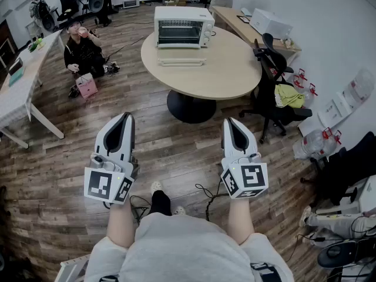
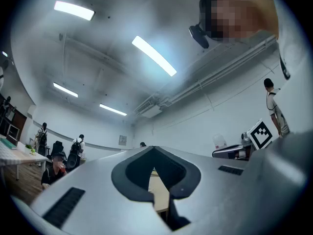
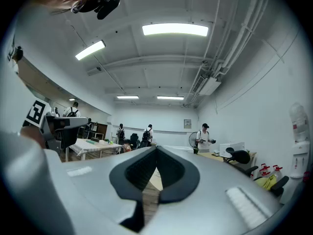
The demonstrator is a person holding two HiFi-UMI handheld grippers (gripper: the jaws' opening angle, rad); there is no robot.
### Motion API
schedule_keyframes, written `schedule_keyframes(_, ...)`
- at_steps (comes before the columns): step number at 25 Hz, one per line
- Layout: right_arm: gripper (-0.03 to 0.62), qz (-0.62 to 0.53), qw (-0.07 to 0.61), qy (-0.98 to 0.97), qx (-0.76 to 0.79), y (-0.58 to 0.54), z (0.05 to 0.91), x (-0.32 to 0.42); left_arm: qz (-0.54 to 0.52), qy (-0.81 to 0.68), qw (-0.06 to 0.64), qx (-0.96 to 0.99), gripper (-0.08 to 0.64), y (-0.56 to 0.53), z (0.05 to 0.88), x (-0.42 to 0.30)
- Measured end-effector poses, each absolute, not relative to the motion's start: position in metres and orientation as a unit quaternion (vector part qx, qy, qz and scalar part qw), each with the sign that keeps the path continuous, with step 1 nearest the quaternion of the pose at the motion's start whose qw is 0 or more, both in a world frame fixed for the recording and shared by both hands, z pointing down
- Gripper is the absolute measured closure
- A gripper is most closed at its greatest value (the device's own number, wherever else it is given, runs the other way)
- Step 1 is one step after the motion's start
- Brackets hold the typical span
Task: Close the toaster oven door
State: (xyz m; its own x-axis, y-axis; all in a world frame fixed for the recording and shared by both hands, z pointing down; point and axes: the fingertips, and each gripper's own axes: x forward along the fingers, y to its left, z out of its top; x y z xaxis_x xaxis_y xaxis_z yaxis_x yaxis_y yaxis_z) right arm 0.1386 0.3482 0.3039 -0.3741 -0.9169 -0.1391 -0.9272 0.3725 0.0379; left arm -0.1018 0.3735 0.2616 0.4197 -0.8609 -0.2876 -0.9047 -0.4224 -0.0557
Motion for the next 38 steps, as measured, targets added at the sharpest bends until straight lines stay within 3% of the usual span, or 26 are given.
schedule_keyframes(16,0.581,0.045,0.067,0.82,-0.566,0.312,0.305,0.131,0.103,0.53,0.096,-0.836,0.554,0.342,0.263,-0.116)
schedule_keyframes(38,0.581,0.05,0.073,0.812,-0.577,0.163,0.298,0.067,0.104,0.509,0.095,-0.849,0.554,0.184,0.256,-0.174)
